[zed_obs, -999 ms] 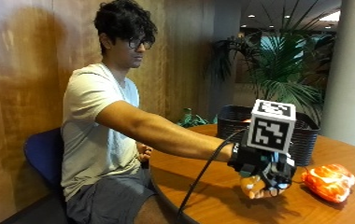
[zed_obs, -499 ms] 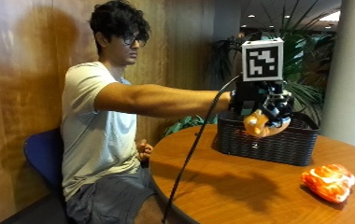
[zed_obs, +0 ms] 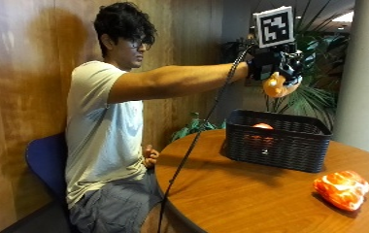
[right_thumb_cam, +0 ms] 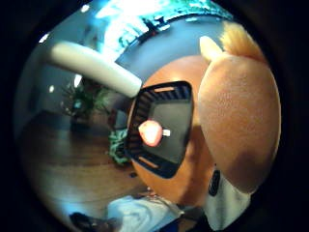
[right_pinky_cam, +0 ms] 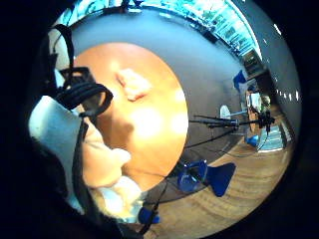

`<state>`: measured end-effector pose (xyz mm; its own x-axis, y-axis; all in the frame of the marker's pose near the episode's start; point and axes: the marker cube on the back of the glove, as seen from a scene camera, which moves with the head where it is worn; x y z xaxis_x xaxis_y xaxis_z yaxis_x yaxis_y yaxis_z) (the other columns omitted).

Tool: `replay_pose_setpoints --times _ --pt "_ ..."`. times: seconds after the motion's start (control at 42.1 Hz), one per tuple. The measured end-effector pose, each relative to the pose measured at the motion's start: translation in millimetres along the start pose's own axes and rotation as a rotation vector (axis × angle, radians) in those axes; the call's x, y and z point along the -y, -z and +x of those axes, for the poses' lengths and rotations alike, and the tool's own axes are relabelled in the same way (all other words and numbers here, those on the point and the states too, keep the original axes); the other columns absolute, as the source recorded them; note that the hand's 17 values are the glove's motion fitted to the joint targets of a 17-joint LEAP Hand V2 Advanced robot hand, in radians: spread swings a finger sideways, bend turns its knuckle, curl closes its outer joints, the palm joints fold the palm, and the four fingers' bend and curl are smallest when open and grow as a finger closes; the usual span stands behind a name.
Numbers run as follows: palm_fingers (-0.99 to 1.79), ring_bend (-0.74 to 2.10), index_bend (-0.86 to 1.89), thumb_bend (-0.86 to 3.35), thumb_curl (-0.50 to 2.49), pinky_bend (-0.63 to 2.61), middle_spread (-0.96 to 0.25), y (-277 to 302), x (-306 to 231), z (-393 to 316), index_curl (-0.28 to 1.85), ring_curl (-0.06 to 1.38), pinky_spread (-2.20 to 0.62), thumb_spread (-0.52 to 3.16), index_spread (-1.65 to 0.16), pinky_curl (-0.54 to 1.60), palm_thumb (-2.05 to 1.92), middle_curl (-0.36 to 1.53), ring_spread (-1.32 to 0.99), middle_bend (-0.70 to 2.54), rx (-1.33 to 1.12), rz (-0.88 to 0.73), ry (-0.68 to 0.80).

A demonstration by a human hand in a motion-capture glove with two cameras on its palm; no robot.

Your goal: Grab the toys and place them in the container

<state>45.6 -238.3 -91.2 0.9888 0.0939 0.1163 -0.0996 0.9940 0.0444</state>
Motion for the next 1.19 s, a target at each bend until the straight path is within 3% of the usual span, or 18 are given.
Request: replay_pose_setpoints --times 0.262,0.666,0.951,1.189 --pt "0.28 1.51 0.87 0.38 1.23 1.59 -0.42 1.9 23.4 -88.9 0.59 0.88 -0.37 0.42 -0.39 0.62 0.66 0.84 -0.60 1.19 0.031 0.011 0.149" --pt "0.16 1.51 0.77 0.34 1.26 1.65 -0.40 -16.5 37.7 -190.3 0.71 0.87 -0.37 0.40 -0.37 0.60 0.66 0.93 -0.58 1.12 0.091 -0.026 0.234" --pt "-0.03 1.44 0.59 0.29 1.24 1.61 -0.37 -32.5 37.9 -205.7 0.73 0.85 -0.36 0.46 -0.35 0.56 0.66 0.93 -0.54 1.00 0.124 -0.028 0.238" --pt "-0.13 1.25 0.37 0.22 1.18 1.48 -0.30 -43.8 33.3 -193.3 0.64 0.77 -0.25 0.80 -0.33 0.48 0.46 0.85 -0.44 0.80 0.044 -0.092 0.221"
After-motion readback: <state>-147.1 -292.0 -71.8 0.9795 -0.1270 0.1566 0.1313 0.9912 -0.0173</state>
